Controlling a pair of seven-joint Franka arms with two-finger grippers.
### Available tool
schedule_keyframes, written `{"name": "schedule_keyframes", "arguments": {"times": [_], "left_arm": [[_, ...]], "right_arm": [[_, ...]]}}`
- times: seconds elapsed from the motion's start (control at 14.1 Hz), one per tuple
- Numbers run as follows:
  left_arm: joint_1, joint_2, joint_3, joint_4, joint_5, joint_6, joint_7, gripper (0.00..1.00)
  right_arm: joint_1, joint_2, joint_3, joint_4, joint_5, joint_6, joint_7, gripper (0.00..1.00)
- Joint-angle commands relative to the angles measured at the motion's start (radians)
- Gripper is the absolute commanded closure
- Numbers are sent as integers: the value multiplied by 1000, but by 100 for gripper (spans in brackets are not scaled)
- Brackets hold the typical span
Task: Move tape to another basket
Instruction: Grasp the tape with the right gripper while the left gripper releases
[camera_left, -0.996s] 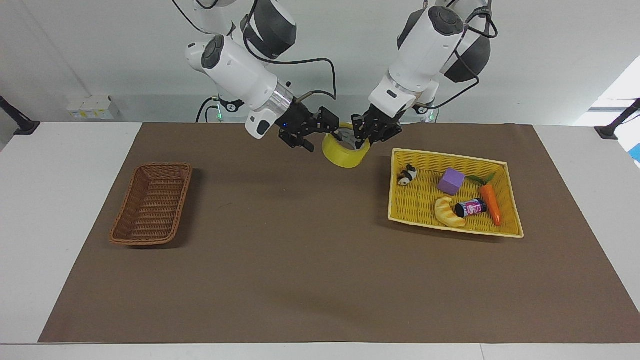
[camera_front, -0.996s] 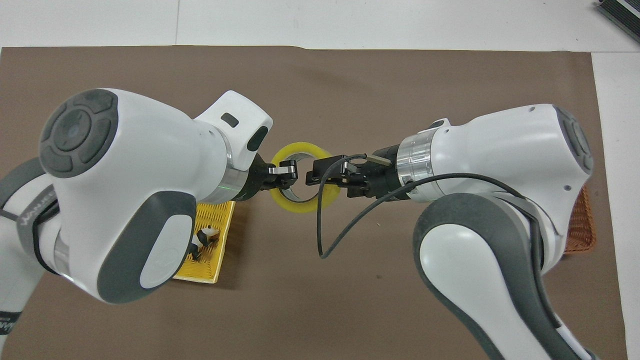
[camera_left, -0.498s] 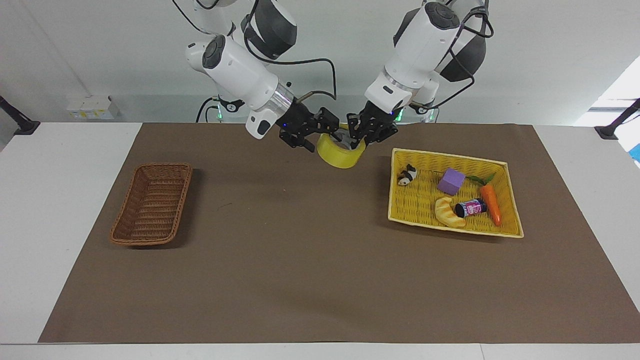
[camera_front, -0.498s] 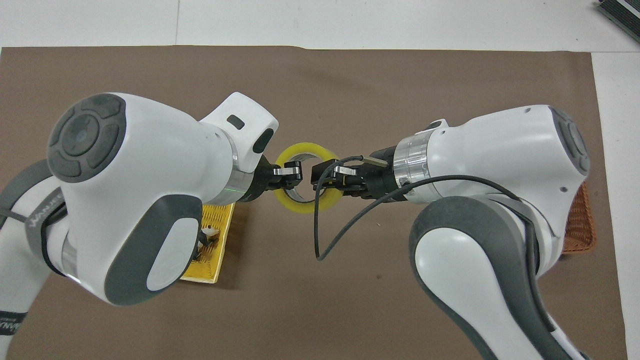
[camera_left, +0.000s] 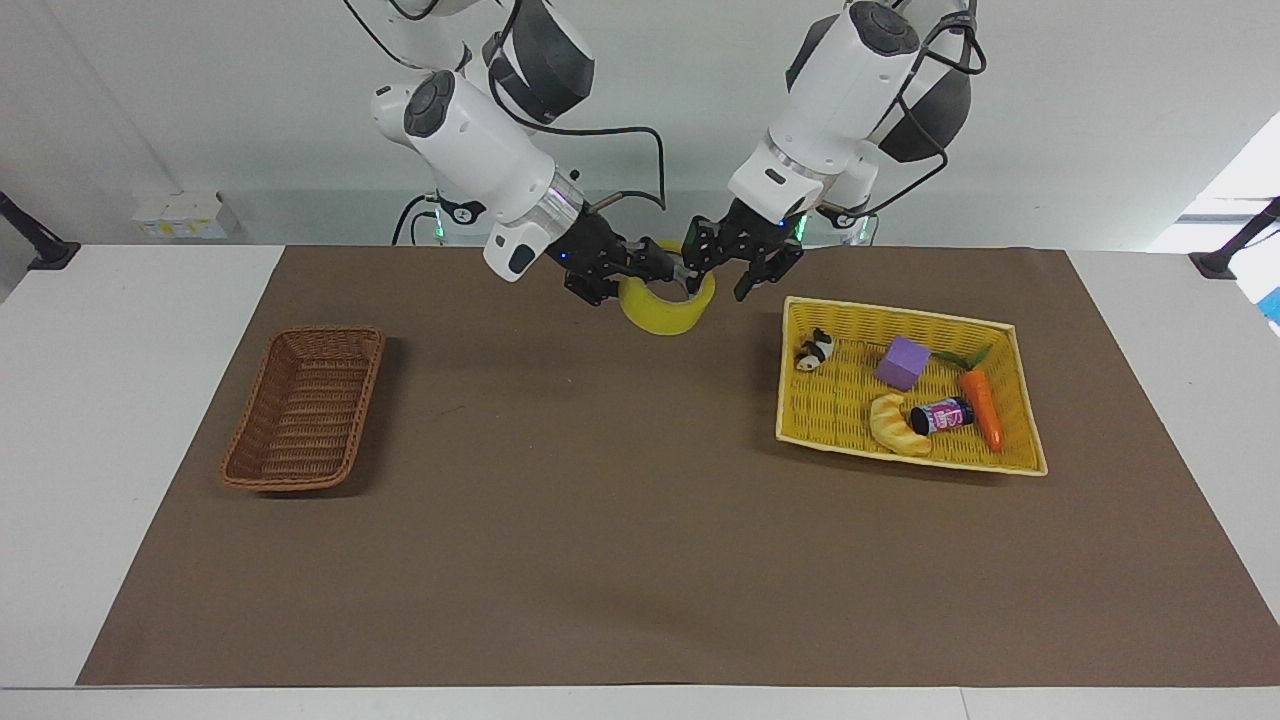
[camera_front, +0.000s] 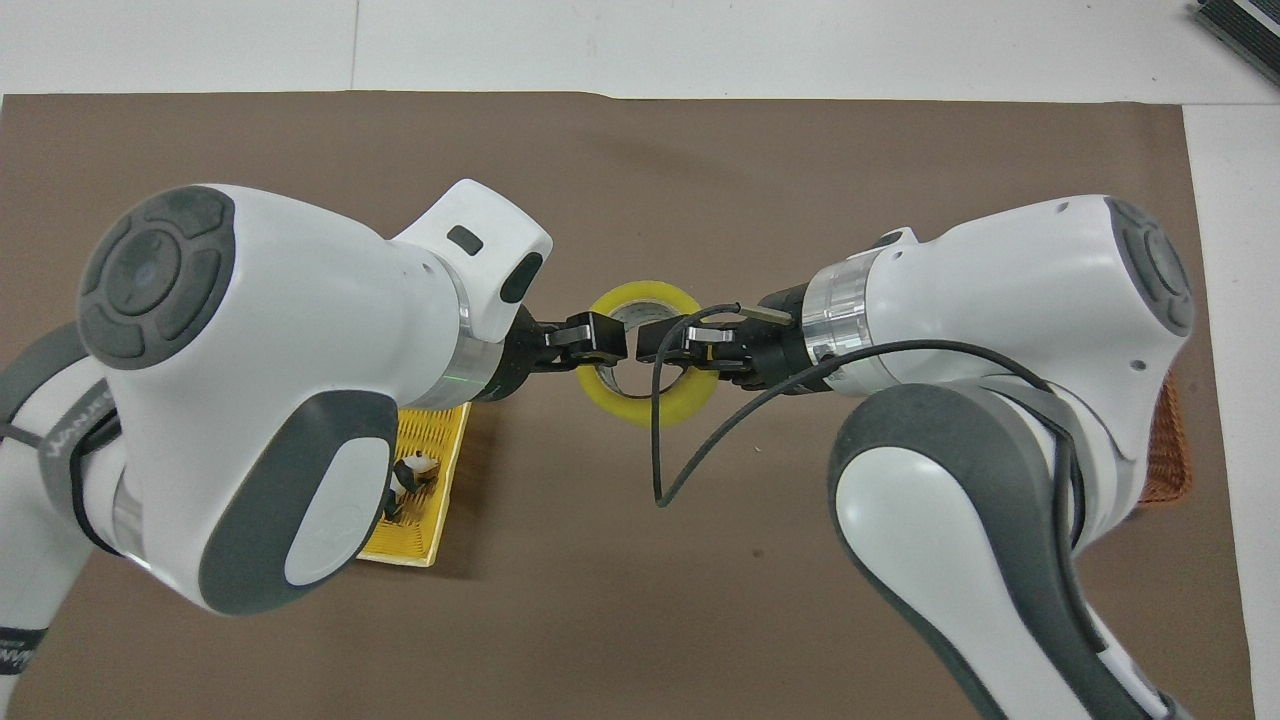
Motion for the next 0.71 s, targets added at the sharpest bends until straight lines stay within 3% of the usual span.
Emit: {"name": "schedule_keyframes", "arguments": {"times": [0.0,0.21,0.64], "left_arm": [[-4,-8,12,10,-27,19,-81,0],[17,8,20,8,-181,149,-218,0],[19,4,23,7,-172,122,-215,0]], "right_arm": [[-59,-4,2,35,-59,-59,10,100],[-129,-24,1,62,-134,-162,-28,100],[-370,-43,1,44,-309,-302,-234,100]]}}
